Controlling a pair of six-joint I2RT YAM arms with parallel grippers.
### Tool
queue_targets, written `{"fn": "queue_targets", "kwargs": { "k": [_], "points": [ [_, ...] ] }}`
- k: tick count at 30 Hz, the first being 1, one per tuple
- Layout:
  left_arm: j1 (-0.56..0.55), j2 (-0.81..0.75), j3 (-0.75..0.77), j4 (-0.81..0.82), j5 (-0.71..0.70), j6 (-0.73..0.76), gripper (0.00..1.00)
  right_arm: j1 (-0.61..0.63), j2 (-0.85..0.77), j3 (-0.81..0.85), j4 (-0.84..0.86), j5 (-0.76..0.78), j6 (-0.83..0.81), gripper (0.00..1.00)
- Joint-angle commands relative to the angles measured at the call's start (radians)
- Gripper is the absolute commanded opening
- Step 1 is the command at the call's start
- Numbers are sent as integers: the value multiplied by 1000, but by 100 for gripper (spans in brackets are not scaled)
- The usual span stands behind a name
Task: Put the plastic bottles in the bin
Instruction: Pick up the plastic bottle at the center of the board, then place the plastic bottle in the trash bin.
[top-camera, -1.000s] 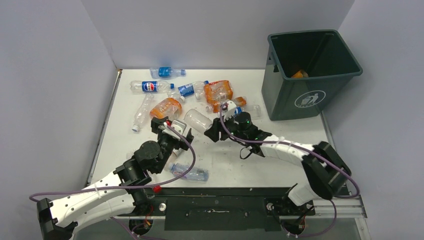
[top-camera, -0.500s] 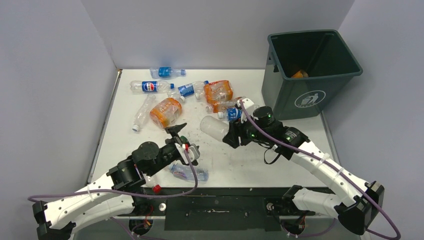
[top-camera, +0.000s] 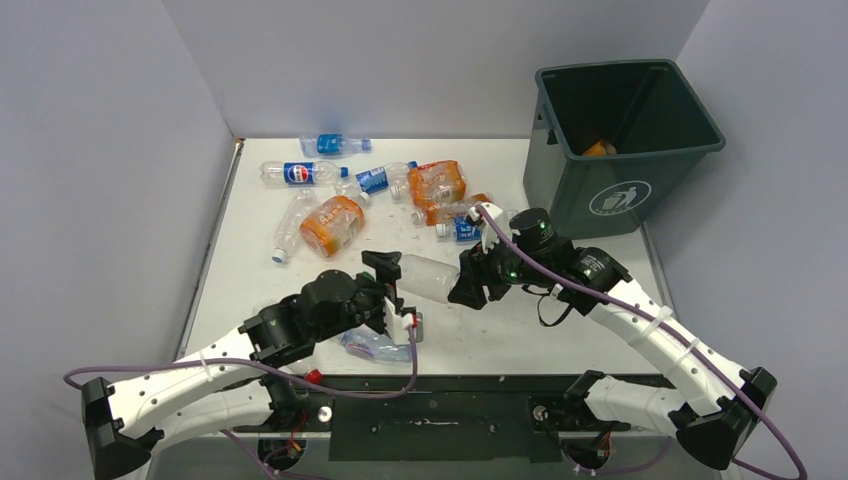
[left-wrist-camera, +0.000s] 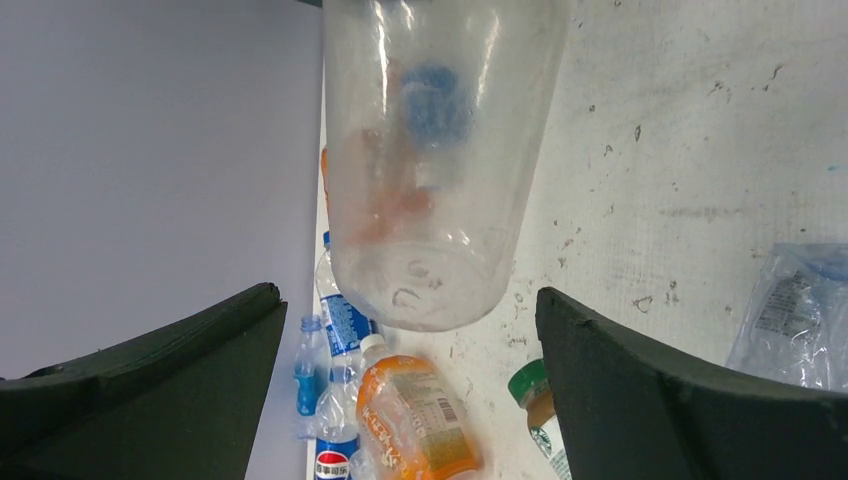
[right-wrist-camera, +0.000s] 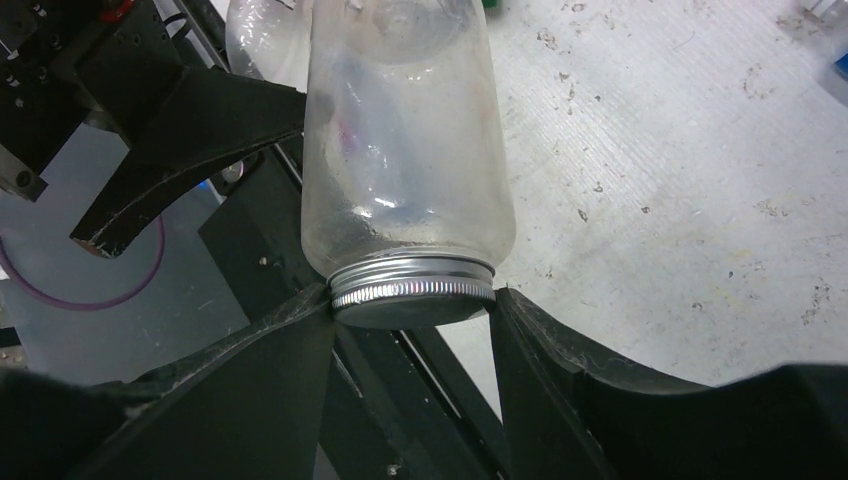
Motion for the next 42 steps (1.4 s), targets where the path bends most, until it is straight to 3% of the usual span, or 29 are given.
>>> {"fn": "queue_targets", "kwargs": {
  "k": [1, 8, 15, 21, 24, 25, 28, 30, 31, 32, 36, 39, 42],
  "points": [
    [-1, 14, 96, -15, 113, -1, 96, 6, 2, 65, -1, -46, -25, 5],
    [-3, 72, 129, -42, 185, -56, 96, 14, 1, 71, 25, -73, -8, 5],
    [-9, 129, 142, -15, 142, -72, 100, 28, -3, 80, 52, -92, 9, 5],
    [-9, 130, 143, 18, 124, -90, 81, 31, -13, 79, 64, -91, 17, 5],
    [-9, 123, 138, 40, 114, -98, 65, 32, -30, 77, 85, -95, 34, 5],
    [-9, 120, 134, 53, 110, -104, 59, 33, -36, 76, 95, -103, 40, 15],
    [-9, 103, 121, 84, 117, -142, 51, 34, -68, 68, 153, -114, 71, 70],
    [-9, 87, 108, 109, 116, -181, 48, 32, -94, 65, 196, -97, 93, 92],
    [-9, 79, 102, 122, 114, -206, 46, 32, -107, 65, 221, -82, 103, 97],
    [-9, 69, 95, 137, 107, -241, 44, 32, -123, 62, 246, -58, 112, 100],
    [-2, 7, 52, 229, 62, -484, 41, 32, -253, -49, 519, 84, 199, 91],
    [11, -48, -5, 337, 126, -673, 38, 33, -333, -175, 781, 140, 274, 90],
    [37, -85, -44, 428, 194, -855, 37, 32, -339, -240, 936, 164, 313, 90]
  ]
}}
